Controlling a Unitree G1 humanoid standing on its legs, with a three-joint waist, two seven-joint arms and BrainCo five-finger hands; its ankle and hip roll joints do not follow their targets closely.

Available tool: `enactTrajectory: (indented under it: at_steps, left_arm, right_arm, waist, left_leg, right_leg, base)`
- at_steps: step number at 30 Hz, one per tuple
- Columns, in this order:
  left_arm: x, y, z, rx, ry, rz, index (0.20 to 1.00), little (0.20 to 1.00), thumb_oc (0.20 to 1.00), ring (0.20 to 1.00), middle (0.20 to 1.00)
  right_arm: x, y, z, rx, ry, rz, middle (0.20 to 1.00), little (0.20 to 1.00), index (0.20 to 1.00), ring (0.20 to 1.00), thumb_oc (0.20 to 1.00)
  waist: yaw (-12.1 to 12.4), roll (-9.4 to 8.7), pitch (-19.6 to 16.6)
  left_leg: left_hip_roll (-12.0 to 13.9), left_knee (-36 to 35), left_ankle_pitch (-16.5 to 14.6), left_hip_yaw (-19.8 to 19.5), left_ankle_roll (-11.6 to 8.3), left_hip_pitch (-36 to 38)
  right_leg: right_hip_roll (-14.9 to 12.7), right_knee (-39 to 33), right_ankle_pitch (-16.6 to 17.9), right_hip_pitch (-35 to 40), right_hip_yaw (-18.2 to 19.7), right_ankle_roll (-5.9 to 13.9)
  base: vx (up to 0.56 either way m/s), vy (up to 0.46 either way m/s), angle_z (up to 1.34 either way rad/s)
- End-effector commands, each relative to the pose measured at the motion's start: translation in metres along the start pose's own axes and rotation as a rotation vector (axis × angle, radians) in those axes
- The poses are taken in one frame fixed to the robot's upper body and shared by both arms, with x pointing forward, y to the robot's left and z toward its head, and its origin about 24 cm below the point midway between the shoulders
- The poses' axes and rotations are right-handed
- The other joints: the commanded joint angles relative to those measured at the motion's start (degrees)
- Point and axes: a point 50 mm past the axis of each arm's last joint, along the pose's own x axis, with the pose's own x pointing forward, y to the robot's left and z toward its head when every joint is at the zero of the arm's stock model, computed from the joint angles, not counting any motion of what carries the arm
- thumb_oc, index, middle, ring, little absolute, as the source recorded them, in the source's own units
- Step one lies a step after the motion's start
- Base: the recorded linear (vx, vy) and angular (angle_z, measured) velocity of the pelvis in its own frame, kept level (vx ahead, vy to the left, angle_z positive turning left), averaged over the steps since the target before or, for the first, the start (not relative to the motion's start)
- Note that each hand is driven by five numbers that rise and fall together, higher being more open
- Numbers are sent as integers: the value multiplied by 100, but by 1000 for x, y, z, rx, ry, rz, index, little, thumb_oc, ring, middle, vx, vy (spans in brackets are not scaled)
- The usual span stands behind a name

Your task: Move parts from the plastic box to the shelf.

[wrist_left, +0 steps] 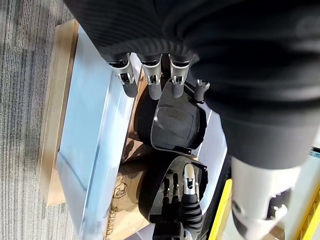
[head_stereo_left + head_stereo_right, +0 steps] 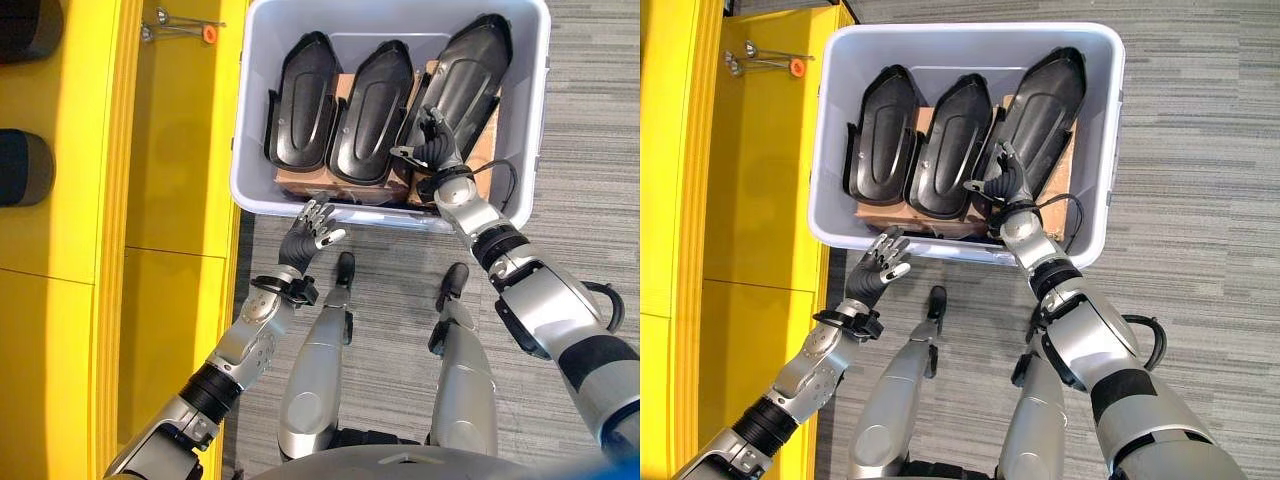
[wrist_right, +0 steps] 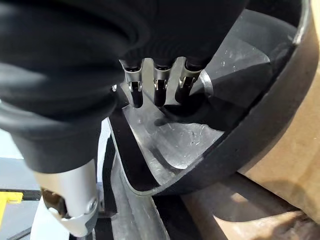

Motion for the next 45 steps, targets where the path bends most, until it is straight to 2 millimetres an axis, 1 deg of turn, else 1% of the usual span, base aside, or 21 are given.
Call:
enactTrajectory:
  at_steps: [1, 5, 8, 11, 13, 15, 17, 19, 21, 22, 23, 24, 25, 27, 28, 30, 32, 33, 36, 40, 45]
  left_arm:
    - [1, -8, 21, -10, -109, -40, 1000, 1000, 1000, 1000, 1000]
    - [1, -8, 21, -8, -112, -42, 1000, 1000, 1000, 1000, 1000]
    - [1, -6, 20, -6, -110, -35, 1000, 1000, 1000, 1000, 1000]
    - [0, -4, 20, -7, -109, -28, 1000, 1000, 1000, 1000, 1000]
    - [-2, -2, 19, -14, -104, -16, 1000, 1000, 1000, 1000, 1000]
    - [-2, -1, 19, -13, -103, -13, 1000, 1000, 1000, 1000, 1000]
    - [-2, 2, 19, -16, -103, -3, 1000, 1000, 1000, 1000, 1000]
    - [-4, 7, 18, -17, -99, 24, 1000, 1000, 1000, 1000, 1000]
    - [-5, 9, 20, -19, -107, 35, 1000, 1000, 1000, 1000, 1000]
    - [-5, 9, 20, -19, -107, 35, 1000, 1000, 1000, 1000, 1000]
    - [-6, 12, 21, -24, -114, 53, 1000, 1000, 1000, 1000, 1000]
    - [-7, 15, 21, -31, -117, 75, 1000, 1000, 1000, 1000, 1000]
    - [-7, 15, 21, -31, -117, 75, 1000, 1000, 1000, 1000, 1000]
    - [-8, 17, 21, -34, -117, 90, 1000, 1000, 1000, 1000, 1000]
    - [-10, 18, 20, -41, -114, 103, 1000, 1000, 1000, 1000, 1000]
    - [-10, 19, 20, -44, -114, 109, 1000, 1000, 1000, 1000, 1000]
    - [-11, 19, 20, -44, -116, 112, 1000, 1000, 1000, 1000, 1000]
    - [-11, 19, 20, -44, -116, 112, 1000, 1000, 1000, 1000, 1000]
    - [-13, 21, 20, -44, -115, 122, 1000, 1000, 1000, 1000, 1000]
    - [-14, 20, 21, -41, -122, 124, 1000, 1000, 1000, 1000, 1000]
    - [-15, 20, 19, -43, -117, 141, 1000, 1000, 1000, 1000, 1000]
  right_arm:
    - [-16, 23, -35, -89, 114, 122, 1000, 1000, 1000, 1000, 1000]
    - [-18, 20, -40, -118, 117, 125, 1000, 1000, 1000, 1000, 1000]
    - [-18, 10, -47, -132, 133, 100, 1000, 1000, 1000, 1000, 1000]
    - [-18, 6, -49, -131, 136, 89, 1000, 1000, 1000, 1000, 1000]
    - [-19, -1, -54, -112, 144, 69, 1000, 1000, 1000, 1000, 1000]
    - [-20, -1, -55, -105, 144, 68, 1000, 1000, 1000, 1000, 1000]
    - [-21, -1, -55, -11, 149, 55, 1000, 1000, 1000, 1000, 1000]
    - [-23, -3, -49, -1, 95, 49, 1000, 1000, 1000, 1000, 1000]
    - [-21, -6, -33, 106, 31, 32, 1000, 1000, 1000, 1000, 1000]
    - [-21, -6, -33, 106, 31, 32, 1000, 1000, 1000, 1000, 1000]
    - [-22, -8, -16, 138, -54, 32, 1000, 1000, 1000, 1000, 1000]
    - [-30, -14, 2, 145, -172, 28, 1000, 1000, 1000, 1000, 1000]
    - [-30, -14, 2, 145, -172, 27, 1000, 1000, 1000, 1000, 1000]
    - [-38, -24, 21, 232, -276, 2, 1000, 1000, 1000, 1000, 1000]
    - [-47, -32, 36, 283, -370, -21, 1000, 1000, 1000, 1000, 1000]
    - [-52, -36, 41, 312, -405, -32, 1000, 1000, 1000, 1000, 1000]
    - [-65, -39, 56, 386, -499, -43, 1000, 1000, 1000, 1000, 1000]
    - [-65, -39, 56, 386, -499, -43, 1000, 1000, 1000, 1000, 1000]
    - [-77, -39, 64, 430, -560, -48, 1000, 1000, 1000, 1000, 1000]
    - [-85, -30, 64, 513, -560, -30, 1000, 1000, 1000, 1000, 1000]
    - [-89, -20, 53, 539, -504, -62, 1000, 1000, 1000, 1000, 1000]
  waist:
    - [225, -45, 95]
    - [209, -73, 109]
    - [177, -123, 119]
    - [157, -151, 127]
    - [106, -199, 126]
    - [93, -211, 124]
    - [38, -266, 110]
    - [-32, -349, 89]
    - [-97, -404, 88]
    - [-97, -404, 88]
    - [-151, -445, 68]
    - [-231, -501, 86]
    - [-235, -505, 69]
    - [-310, -553, 64]
    - [-355, -573, 76]
    - [-378, -590, 64]
    - [-427, -600, 72]
    - [-431, -605, 57]
    - [-472, -624, 24]
    - [-503, -617, 27]
    - [-538, -595, 39]
  left_leg:
    - [2, 290, -292, -143, 147, -288]
    - [0, 291, -292, -150, 147, -285]
    - [8, 293, -289, -152, 142, -276]
    - [23, 282, -289, -138, 138, -254]
    - [43, 284, -301, -127, 134, -218]
    - [52, 282, -304, -124, 132, -206]
    - [76, 294, -322, -106, 126, -164]
    - [101, 276, -338, -84, 117, -102]
    - [118, 273, -342, -68, 114, -81]
    - [118, 273, -342, -68, 114, -81]
    - [125, 255, -324, -51, 115, -79]
    - [148, 279, -360, -30, 111, -51]
    - [141, 267, -340, -32, 114, -71]
    - [154, 291, -361, -22, 117, -71]
    - [163, 325, -403, -14, 117, -58]
    - [156, 317, -385, -10, 121, -75]
    - [176, 349, -424, 9, 115, -57]
    - [166, 335, -397, 8, 119, -77]
    - [172, 337, -403, 34, 115, -78]
    - [185, 393, -430, 54, 107, -97]
    - [179, 433, -454, 63, 119, -142]
  right_leg:
    - [-274, 237, -347, 103, 176, 327]
    - [-268, 244, -354, 118, 168, 324]
    - [-251, 240, -352, 127, 179, 325]
    - [-245, 239, -349, 127, 184, 325]
    - [-226, 231, -356, 149, 191, 325]
    - [-223, 228, -358, 159, 195, 324]
    - [-212, 215, -356, 198, 201, 323]
    - [-187, 178, -352, 258, 220, 321]
    - [-176, 165, -342, 269, 246, 319]
    - [-176, 165, -342, 269, 246, 319]
    - [-174, 146, -323, 247, 267, 323]
    - [-162, 176, -346, 249, 293, 322]
    - [-168, 163, -329, 232, 291, 323]
    - [-165, 185, -335, 218, 303, 315]
    - [-159, 215, -357, 217, 325, 314]
    - [-167, 202, -341, 203, 332, 318]
    - [-158, 218, -368, 207, 352, 319]
    - [-166, 202, -345, 189, 351, 320]
    - [-162, 195, -346, 187, 361, 324]
    - [-154, 223, -369, 177, 393, 326]
    - [-149, 224, -370, 153, 411, 323]
  base:
    - [-4, 10, 3]
    - [-3, 4, 2]
    - [-4, 6, 2]
    - [0, 0, 0]
    - [0, 0, 0]
    - [0, 0, 0]
    - [0, 0, 0]
    - [0, 0, 0]
    - [0, 0, 0]
    - [0, 0, 0]
    - [0, 0, 0]
    - [-1, 7, -3]
    - [-1, -2, -5]
    - [5, -6, -7]
    - [11, -11, -6]
    - [1, -2, -6]
    - [6, 0, -6]
    - [8, -7, -5]
    - [11, -3, -6]
    - [4, 2, -3]
    - [0, 1, -1]
